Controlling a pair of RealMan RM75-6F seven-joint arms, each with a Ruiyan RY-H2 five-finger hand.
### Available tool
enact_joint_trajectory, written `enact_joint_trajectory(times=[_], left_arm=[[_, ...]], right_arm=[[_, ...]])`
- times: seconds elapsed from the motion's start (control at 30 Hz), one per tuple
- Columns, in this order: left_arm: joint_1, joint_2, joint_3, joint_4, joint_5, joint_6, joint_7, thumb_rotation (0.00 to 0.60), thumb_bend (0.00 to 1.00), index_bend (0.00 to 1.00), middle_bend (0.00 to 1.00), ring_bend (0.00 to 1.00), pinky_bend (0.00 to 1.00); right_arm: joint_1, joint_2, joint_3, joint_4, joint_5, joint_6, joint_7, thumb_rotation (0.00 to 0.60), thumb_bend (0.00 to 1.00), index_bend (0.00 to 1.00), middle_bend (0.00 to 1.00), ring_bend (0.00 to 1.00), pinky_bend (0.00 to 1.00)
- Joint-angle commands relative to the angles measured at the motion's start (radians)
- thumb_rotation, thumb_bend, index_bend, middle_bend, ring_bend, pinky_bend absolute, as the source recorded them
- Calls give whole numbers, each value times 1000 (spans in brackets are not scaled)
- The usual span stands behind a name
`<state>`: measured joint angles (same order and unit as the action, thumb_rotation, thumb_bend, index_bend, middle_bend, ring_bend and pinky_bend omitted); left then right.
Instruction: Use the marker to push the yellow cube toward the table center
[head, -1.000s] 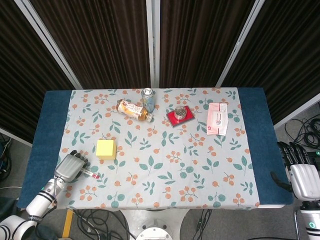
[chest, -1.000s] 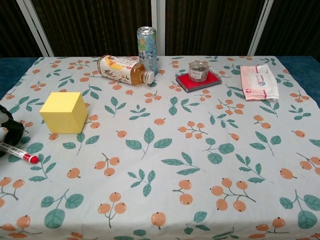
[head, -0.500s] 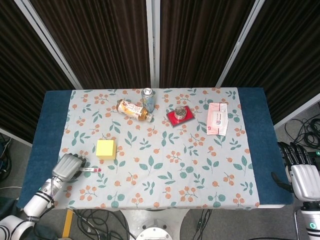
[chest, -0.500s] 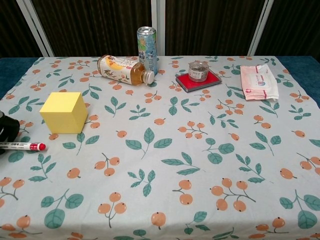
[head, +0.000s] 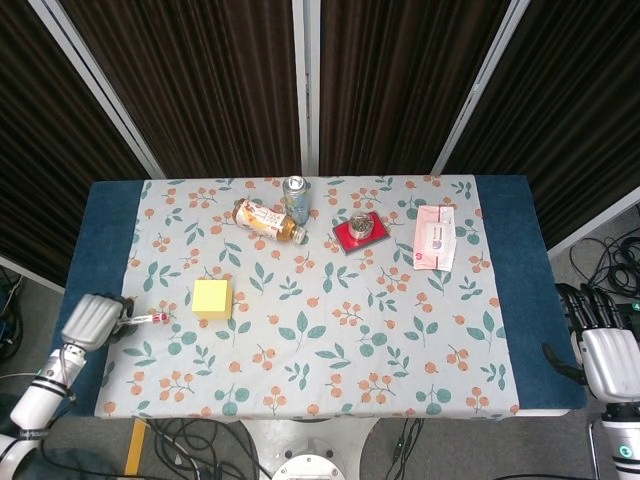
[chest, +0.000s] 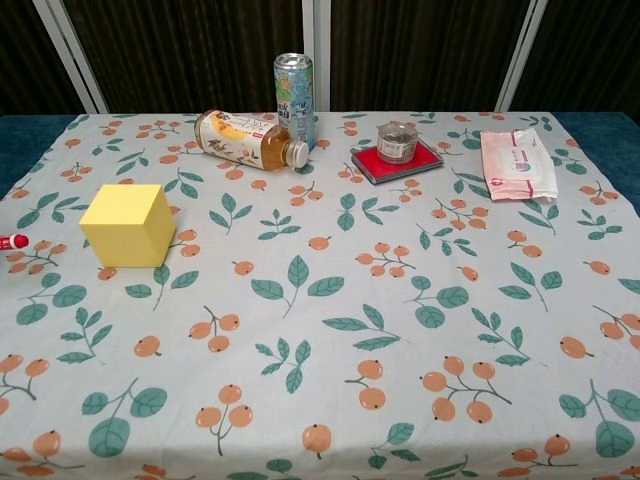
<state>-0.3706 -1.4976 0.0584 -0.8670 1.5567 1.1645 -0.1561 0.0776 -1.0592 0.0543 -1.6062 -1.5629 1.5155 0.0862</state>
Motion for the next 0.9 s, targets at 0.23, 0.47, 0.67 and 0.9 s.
enact_joint_trajectory(times=[0.23, 0.47, 0.67, 0.9], left_arm=[[-92, -68, -20, 87, 11, -91, -9, 600, 481, 675, 719, 519, 599], [-158, -102, -20, 102, 30, -144, 6, 600, 481, 675, 718, 519, 599], [-198, -108, -34, 55, 25, -170, 40, 600, 481, 675, 718, 519, 599], [-247, -109, -70, -28, -15, -228, 125, 600, 481, 675, 718, 519, 599]], right_arm=[[-5, 6, 0, 0, 3, 7, 0, 600, 197, 0, 104, 0, 0], [-11, 5, -2, 4, 6, 8, 4, 600, 196, 0, 104, 0, 0], [-11, 5, -2, 9, 5, 8, 9, 600, 197, 0, 104, 0, 0], [-13, 6, -2, 14, 6, 11, 18, 600, 197, 0, 105, 0, 0]])
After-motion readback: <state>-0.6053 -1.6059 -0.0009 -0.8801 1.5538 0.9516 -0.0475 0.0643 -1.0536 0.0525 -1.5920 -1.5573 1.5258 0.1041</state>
